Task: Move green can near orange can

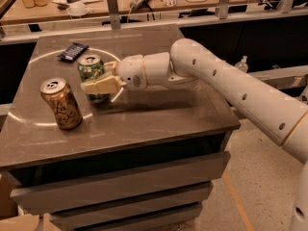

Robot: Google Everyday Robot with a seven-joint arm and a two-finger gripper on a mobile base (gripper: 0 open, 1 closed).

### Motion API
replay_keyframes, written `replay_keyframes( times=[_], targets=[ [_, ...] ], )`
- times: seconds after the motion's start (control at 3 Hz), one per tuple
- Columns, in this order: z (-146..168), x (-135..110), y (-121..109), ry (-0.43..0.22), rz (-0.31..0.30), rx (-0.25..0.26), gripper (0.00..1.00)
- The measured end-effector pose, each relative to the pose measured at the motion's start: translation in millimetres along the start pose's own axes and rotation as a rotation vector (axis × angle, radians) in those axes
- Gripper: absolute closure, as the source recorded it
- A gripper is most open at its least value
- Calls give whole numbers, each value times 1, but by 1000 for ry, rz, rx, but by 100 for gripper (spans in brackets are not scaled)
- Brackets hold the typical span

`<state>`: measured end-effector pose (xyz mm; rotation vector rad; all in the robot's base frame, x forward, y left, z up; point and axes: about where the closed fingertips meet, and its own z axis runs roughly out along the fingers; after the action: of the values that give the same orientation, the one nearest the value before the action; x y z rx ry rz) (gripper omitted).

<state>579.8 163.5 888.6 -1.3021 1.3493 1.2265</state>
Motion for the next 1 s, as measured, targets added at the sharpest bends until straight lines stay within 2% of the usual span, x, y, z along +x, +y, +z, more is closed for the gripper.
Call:
replay_keyframes(
  times=[0.33, 0.67, 1.0],
  targets=[
    [-9, 14, 16, 48, 28, 6, 84],
    [-8, 24, 29, 64, 47, -7, 59],
    [-7, 24, 33, 64, 51, -12, 36]
  ],
)
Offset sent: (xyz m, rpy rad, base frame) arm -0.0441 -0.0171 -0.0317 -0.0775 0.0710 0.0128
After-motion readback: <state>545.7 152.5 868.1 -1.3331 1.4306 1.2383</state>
